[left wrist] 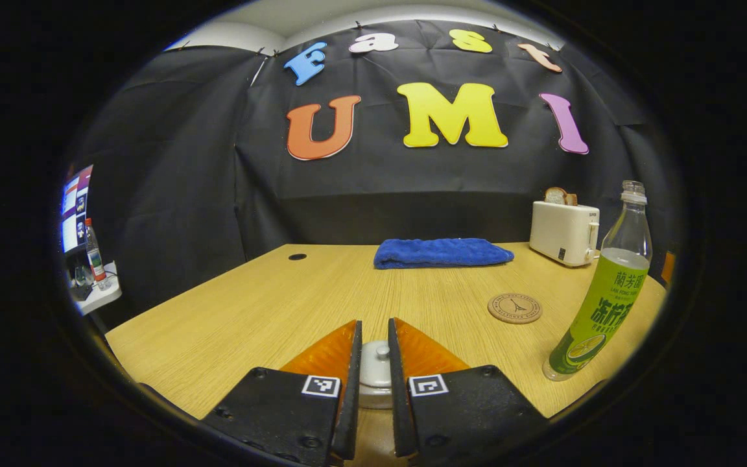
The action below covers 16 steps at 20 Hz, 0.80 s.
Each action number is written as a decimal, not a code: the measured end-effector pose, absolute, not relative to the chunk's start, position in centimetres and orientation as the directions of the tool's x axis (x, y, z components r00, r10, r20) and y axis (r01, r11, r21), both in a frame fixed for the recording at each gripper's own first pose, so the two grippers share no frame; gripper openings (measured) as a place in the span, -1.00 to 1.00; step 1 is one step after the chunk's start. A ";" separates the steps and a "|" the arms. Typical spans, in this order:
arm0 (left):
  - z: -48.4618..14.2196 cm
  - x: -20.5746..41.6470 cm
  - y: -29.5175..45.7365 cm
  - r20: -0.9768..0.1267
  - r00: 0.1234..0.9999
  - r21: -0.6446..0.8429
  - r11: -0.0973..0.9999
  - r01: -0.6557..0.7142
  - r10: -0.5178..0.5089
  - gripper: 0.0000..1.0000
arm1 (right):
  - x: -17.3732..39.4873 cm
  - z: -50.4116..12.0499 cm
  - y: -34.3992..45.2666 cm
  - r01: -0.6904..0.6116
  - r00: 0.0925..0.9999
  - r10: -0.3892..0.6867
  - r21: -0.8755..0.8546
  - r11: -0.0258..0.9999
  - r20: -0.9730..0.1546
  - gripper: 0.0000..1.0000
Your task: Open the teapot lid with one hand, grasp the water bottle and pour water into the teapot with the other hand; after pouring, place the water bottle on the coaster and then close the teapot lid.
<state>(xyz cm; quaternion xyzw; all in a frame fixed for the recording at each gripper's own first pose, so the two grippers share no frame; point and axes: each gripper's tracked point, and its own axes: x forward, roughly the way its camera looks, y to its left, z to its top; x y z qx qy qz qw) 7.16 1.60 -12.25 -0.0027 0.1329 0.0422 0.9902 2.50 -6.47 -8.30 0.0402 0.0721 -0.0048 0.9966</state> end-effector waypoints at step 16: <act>-7.8 6.7 0.9 -0.171 0.984 -0.009 0.999 -0.043 0.041 -0.94 | 1.5 -10.1 -2.5 -0.150 0.969 0.173 0.133 0.980 -0.178 0.89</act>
